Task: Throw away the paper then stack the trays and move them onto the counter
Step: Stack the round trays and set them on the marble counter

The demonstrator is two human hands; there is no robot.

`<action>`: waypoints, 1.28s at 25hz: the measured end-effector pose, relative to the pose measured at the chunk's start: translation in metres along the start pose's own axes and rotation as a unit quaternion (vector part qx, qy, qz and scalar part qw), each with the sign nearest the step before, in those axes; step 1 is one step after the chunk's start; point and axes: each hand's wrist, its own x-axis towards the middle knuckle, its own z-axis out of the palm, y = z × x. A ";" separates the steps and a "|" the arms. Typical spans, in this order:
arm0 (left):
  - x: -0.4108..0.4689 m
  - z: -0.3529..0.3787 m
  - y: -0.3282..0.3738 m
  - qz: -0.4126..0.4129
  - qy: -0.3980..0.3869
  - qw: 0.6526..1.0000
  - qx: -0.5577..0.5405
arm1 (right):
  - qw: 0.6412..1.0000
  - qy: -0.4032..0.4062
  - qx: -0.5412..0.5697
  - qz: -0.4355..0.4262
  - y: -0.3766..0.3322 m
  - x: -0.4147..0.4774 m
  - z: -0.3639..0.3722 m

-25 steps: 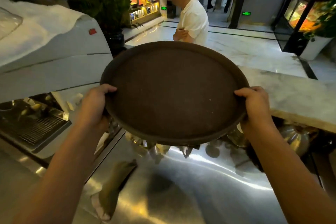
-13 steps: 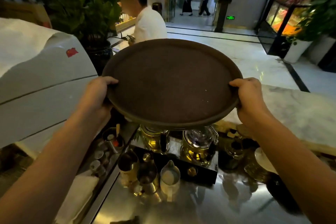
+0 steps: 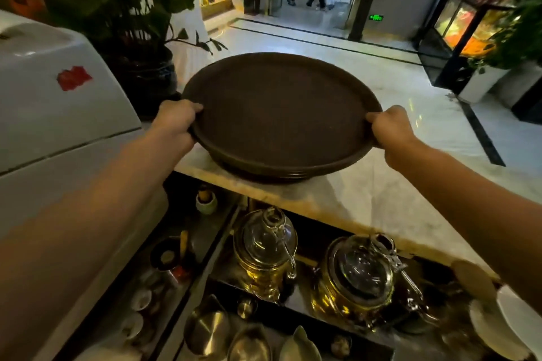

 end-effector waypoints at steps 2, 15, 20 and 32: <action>0.029 0.007 -0.007 -0.006 0.006 1.000 0.020 | 0.999 -0.011 -0.045 -0.005 0.005 0.020 0.019; 0.142 0.018 -0.083 0.041 0.072 0.964 0.254 | 0.977 -0.056 -0.204 -0.022 0.067 0.074 0.101; 0.150 0.014 -0.098 0.047 0.078 0.936 0.341 | 0.965 -0.044 -0.257 -0.011 0.081 0.075 0.116; 0.155 0.016 -0.109 0.071 0.111 0.903 0.410 | 0.939 -0.004 -0.341 -0.037 0.091 0.074 0.120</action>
